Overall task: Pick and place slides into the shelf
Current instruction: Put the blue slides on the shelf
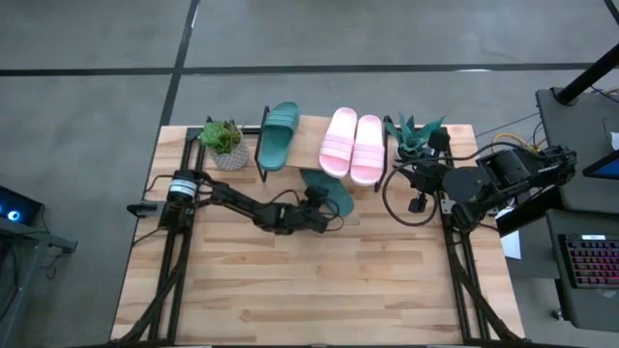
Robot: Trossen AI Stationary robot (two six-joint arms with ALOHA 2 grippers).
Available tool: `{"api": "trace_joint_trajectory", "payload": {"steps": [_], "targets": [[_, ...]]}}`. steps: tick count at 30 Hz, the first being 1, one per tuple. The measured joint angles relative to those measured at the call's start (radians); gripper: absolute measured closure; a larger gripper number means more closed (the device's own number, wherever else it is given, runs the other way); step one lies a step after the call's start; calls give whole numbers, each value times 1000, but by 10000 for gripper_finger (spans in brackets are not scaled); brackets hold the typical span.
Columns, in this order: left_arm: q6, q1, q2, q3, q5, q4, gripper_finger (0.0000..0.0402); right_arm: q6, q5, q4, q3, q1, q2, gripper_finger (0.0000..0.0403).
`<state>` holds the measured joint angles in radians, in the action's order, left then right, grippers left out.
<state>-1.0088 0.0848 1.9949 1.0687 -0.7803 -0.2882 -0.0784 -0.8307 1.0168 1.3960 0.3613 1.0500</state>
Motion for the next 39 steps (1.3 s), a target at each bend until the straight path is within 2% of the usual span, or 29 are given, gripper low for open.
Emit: {"api": "trace_joint_trajectory", "payload": {"steps": [9,24,28,32,34,39], "targets": [[-26,-35,0,0,46,0,114,-1,0,-1,0,0,0,355],[-21,-58,20,30,194,-51,114,-1,0,-4,0,0,0,355],[-36,-65,87,84,158,-52,114,-1,0,-5,0,0,0,355],[-86,-64,157,158,-53,-61,114,-1,0,-4,0,0,0,355],[-91,-64,178,188,-121,-52,114,-1,0,-4,0,0,0,355],[-96,-63,173,203,-85,-41,118,-1,0,-3,-1,0,0,355]]}}
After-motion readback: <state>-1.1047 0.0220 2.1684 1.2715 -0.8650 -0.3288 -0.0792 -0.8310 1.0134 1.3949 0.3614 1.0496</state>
